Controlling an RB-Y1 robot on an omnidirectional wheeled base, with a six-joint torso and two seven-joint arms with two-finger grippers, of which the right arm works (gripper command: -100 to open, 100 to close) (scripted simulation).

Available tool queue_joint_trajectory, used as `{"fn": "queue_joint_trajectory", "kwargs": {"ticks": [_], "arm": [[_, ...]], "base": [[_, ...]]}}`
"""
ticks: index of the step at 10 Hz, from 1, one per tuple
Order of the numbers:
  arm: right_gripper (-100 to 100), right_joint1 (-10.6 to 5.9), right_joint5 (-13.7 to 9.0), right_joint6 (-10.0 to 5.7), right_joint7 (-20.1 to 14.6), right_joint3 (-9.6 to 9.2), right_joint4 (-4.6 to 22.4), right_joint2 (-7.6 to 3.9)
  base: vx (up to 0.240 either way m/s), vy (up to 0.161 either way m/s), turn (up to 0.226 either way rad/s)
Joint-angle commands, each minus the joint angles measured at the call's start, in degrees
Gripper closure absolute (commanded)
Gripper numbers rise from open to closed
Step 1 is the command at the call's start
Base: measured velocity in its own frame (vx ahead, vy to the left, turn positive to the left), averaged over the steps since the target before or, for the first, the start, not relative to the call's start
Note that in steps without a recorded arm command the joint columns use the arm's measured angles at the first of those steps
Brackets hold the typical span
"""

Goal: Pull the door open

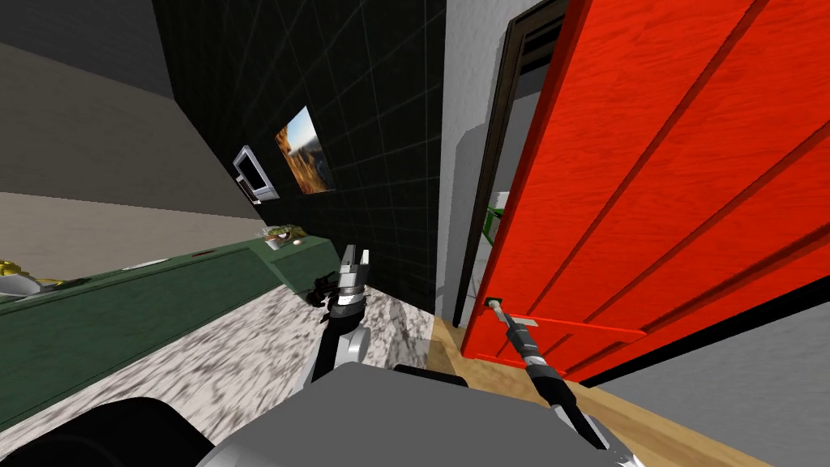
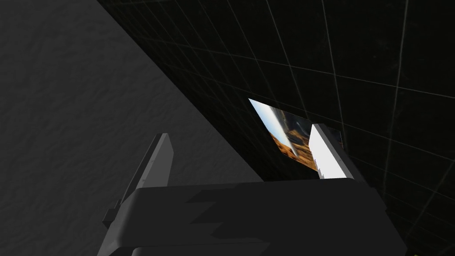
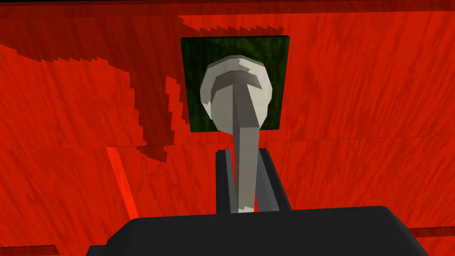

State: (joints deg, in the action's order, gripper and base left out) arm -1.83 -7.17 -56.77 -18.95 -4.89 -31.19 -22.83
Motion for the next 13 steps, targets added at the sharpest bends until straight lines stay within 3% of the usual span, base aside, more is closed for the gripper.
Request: {"fn": "queue_joint_trajectory", "kwargs": {"ticks": [1,3,4,9,11,12,13], "arm": [[100,-0.99,0.19,-0.53,-0.05,-1.02,1.63,0.53],[100,-1.6,0.06,-0.63,-0.06,-2.1,1.31,0.56],[100,-2.57,-0.16,-0.8,-0.06,-3.83,2.39,0.62],[100,-4.87,-0.71,-1.31,-0.04,-7.94,3.44,0.76],[100,-4.87,-0.71,-1.31,-0.04,-7.94,3.57,0.76],[100,-5.47,-0.87,-1.45,-0.04,-9.0,3.7,0.8],[100,-4.77,-0.77,-1.15,0.06,-8.53,3.37,0.84]], "base": [[-0.155,-0.047,0.008],[-0.108,-0.047,0.015],[-0.115,-0.081,0.025],[-0.163,-0.108,0.038],[-0.094,-0.045,0.001],[-0.081,-0.087,-0.004],[-0.046,-0.051,0.025]]}}
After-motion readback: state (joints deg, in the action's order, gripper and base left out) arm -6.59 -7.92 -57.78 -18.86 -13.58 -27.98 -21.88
